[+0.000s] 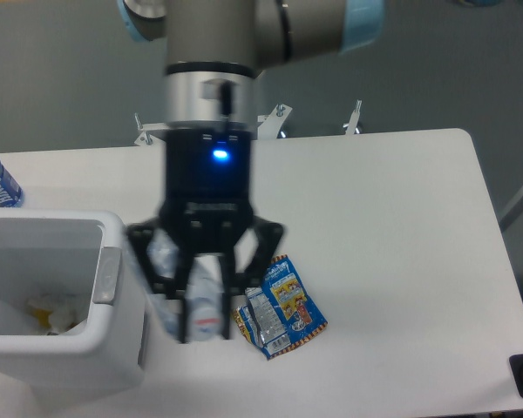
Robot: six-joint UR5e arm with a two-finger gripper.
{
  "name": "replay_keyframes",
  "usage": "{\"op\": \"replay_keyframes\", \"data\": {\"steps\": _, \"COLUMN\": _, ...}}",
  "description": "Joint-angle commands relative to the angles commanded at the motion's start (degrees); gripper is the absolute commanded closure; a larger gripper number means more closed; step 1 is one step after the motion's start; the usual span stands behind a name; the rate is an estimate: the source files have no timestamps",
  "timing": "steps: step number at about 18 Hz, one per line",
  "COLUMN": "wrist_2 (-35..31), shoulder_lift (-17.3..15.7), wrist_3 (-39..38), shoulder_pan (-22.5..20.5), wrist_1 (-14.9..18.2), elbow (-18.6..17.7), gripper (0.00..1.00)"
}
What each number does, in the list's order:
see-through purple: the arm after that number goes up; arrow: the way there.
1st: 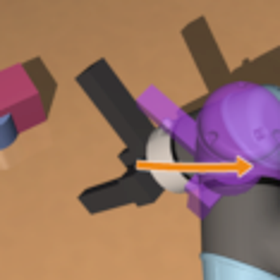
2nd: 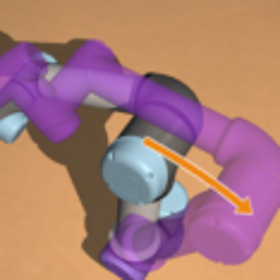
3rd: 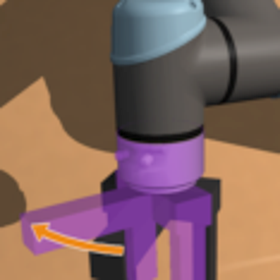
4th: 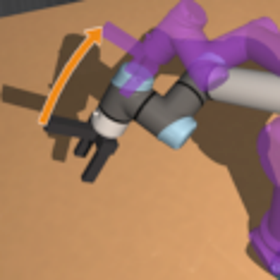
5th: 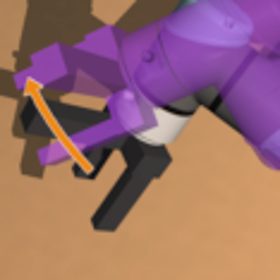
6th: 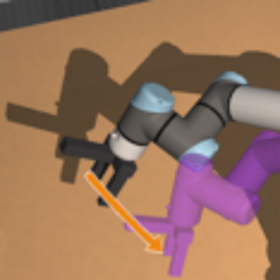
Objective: Place the trash in the trash can
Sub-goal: 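Lift the bottle and carry it over the white trash bin, then lower the bottle into the bin and open the gripper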
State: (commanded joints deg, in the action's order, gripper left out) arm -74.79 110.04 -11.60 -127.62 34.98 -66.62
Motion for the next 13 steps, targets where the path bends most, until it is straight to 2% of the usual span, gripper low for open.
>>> {"op": "replay_keyframes", "data": {"steps": 4, "wrist_2": 0.0, "shoulder_lift": 0.26, "wrist_3": 0.52, "shoulder_pan": 2.55, "wrist_1": -0.09, "elbow": 0.0, "gripper": 0.62}}
{"op": "replay_keyframes", "data": {"steps": 9, "wrist_2": 0.0, "shoulder_lift": 2.46, "wrist_3": 3.86, "shoulder_pan": 6.42, "wrist_1": -0.96, "elbow": 0.09, "gripper": 0.62}}
{"op": "replay_keyframes", "data": {"steps": 10, "wrist_2": 0.0, "shoulder_lift": 2.63, "wrist_3": 3.95, "shoulder_pan": 6.6, "wrist_1": -1.23, "elbow": 0.0, "gripper": 0.61}}
{"op": "replay_keyframes", "data": {"steps": 11, "wrist_2": 0.09, "shoulder_lift": 2.9, "wrist_3": 4.04, "shoulder_pan": 6.86, "wrist_1": -1.32, "elbow": -0.09, "gripper": 0.55}}
{"op": "replay_keyframes", "data": {"steps": 13, "wrist_2": 0.0, "shoulder_lift": 4.04, "wrist_3": 5.0, "shoulder_pan": 9.22, "wrist_1": -1.32, "elbow": -0.35, "gripper": 0.54}}
